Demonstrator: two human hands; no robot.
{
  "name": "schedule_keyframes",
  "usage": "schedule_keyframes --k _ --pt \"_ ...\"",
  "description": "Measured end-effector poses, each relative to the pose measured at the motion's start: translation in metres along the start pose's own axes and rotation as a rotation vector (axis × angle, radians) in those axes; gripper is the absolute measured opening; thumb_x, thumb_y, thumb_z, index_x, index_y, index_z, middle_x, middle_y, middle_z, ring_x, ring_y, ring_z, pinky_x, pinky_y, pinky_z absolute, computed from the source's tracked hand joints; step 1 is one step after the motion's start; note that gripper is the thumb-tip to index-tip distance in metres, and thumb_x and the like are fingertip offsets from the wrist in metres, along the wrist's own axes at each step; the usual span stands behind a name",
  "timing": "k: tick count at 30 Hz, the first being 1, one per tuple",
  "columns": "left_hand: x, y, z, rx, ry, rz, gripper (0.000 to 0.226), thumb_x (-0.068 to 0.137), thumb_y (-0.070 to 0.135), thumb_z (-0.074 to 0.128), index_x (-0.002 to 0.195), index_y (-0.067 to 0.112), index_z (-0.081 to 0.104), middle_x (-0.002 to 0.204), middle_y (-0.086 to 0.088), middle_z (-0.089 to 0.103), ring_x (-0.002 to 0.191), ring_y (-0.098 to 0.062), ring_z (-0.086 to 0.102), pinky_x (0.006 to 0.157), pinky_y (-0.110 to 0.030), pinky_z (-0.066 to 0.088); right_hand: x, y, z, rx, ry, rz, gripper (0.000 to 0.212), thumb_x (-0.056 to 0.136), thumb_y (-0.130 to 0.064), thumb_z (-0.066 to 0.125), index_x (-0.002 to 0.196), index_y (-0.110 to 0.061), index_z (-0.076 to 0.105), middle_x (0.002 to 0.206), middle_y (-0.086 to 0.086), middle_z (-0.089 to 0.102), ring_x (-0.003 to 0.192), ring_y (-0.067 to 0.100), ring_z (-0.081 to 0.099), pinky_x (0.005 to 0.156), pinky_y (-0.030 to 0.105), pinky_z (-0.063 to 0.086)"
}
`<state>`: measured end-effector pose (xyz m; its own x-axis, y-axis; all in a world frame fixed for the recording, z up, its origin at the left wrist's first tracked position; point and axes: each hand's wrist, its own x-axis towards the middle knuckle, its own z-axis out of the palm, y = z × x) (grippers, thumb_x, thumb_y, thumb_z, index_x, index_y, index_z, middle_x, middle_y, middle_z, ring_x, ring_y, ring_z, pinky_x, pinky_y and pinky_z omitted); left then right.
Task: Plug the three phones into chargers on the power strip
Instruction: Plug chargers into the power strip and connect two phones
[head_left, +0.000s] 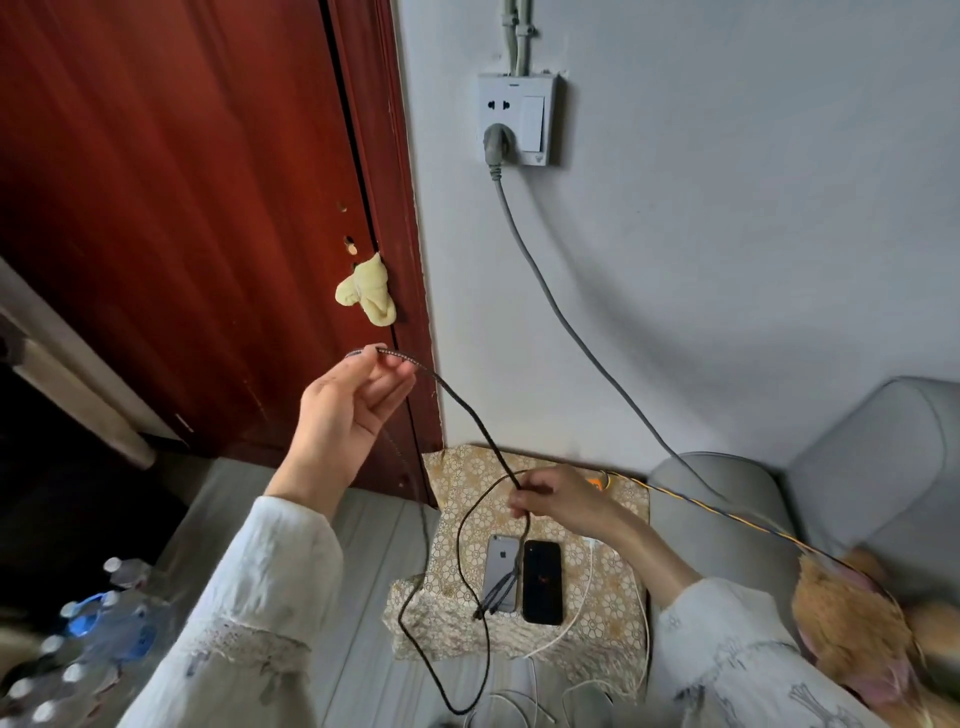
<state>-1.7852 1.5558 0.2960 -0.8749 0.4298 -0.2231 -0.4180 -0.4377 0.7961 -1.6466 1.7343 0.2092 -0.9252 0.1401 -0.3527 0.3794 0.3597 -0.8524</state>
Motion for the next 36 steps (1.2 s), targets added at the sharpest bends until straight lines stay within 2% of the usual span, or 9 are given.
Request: schedule_keyframes --k 2,5,9,12,17,21,24,30,36 --pt "0.001 -0.002 -0.011 0.357 0.135 0.039 0.019 0.093 0.016 0.049 0.082 0.006 0.061 0.068 -0.003 0.07 0.072 -0.02 0.071 0.075 -0.03 0.059 -0.001 0.001 -0.005 0.037 0.068 -0.013 0.015 0.091 -0.016 0.054 0.087 -0.009 0.066 0.074 0.0 0.064 0.071 0.009 0.062 0.085 0.035 0.052" --pt "0.001 -0.018 -0.023 1.181 0.288 0.26 0.015 0.087 0.024 0.058 0.092 0.011 0.065 0.086 -0.003 0.067 0.084 -0.021 0.065 0.076 -0.027 0.048 -0.002 -0.017 -0.011 0.049 0.134 -0.113 0.017 0.093 -0.013 0.051 0.093 -0.009 0.067 0.066 0.0 0.058 0.053 -0.004 0.054 0.058 0.011 0.045" --pt "-0.004 -0.041 -0.015 1.412 -0.211 0.481 0.047 0.083 0.012 0.064 0.127 0.015 0.05 0.117 0.008 0.045 0.11 -0.007 0.045 0.098 -0.02 0.034 0.003 -0.046 -0.013 -0.036 0.085 -0.214 0.02 0.093 -0.014 0.051 0.094 -0.005 0.068 0.057 -0.007 0.052 0.045 -0.003 0.045 0.05 0.011 0.037" --pt "-0.01 -0.059 -0.008 1.44 -0.449 0.326 0.027 0.087 0.013 0.058 0.114 0.017 0.061 0.096 0.011 0.062 0.089 0.0 0.056 0.084 -0.015 0.04 0.005 -0.051 -0.013 -0.052 0.104 -0.228 0.022 0.093 -0.018 0.05 0.088 -0.008 0.07 0.051 -0.01 0.05 0.05 0.007 0.044 0.054 0.019 0.036" --pt "-0.017 -0.068 -0.015 1.166 -0.27 0.338 0.031 0.09 0.004 0.051 0.07 0.027 0.058 0.049 0.01 0.059 0.059 -0.001 0.067 0.064 -0.02 0.052 0.006 -0.028 -0.014 -0.018 0.017 -0.081 0.016 0.089 -0.024 0.057 0.087 -0.011 0.066 0.06 -0.007 0.053 0.056 0.011 0.046 0.058 0.027 0.038" --pt "-0.009 -0.058 -0.028 0.781 -0.075 0.326 0.03 0.094 0.003 0.041 0.074 0.017 0.058 0.05 0.005 0.054 0.069 -0.022 0.072 0.073 -0.039 0.052 0.007 0.017 -0.011 -0.136 0.096 0.098 0.019 0.091 -0.027 0.055 0.09 -0.011 0.065 0.072 -0.005 0.06 0.068 0.013 0.054 0.065 0.025 0.04" --pt "-0.001 -0.05 -0.04 0.757 0.01 0.297 0.03 0.094 0.003 0.042 0.074 0.017 0.059 0.052 0.005 0.053 0.064 -0.013 0.071 0.069 -0.032 0.054 0.004 0.04 -0.013 -0.262 0.224 0.149 0.023 0.095 -0.026 0.047 0.089 -0.015 0.066 0.077 -0.006 0.063 0.073 0.015 0.059 0.06 0.018 0.037" --pt "-0.013 -0.068 -0.033 1.12 -0.343 0.054 0.01 0.084 0.021 0.063 0.083 0.031 0.06 0.061 0.007 0.059 0.05 -0.001 0.055 0.056 -0.012 0.044 0.007 0.023 -0.009 -0.374 0.293 0.013 0.026 0.094 -0.031 0.048 0.082 -0.017 0.066 0.077 0.0 0.067 0.065 0.018 0.058 0.059 0.028 0.04" --pt "-0.024 -0.087 -0.009 1.083 -0.541 0.028 0.02 0.09 0.028 0.054 0.073 0.034 0.063 0.061 0.002 0.052 0.057 -0.014 0.042 0.059 -0.032 0.042 0.015 0.023 -0.001 -0.386 0.577 0.045 0.021 0.088 -0.018 0.056 0.097 -0.005 0.07 0.091 0.006 0.053 0.073 0.016 0.057 0.057 0.02 0.038"
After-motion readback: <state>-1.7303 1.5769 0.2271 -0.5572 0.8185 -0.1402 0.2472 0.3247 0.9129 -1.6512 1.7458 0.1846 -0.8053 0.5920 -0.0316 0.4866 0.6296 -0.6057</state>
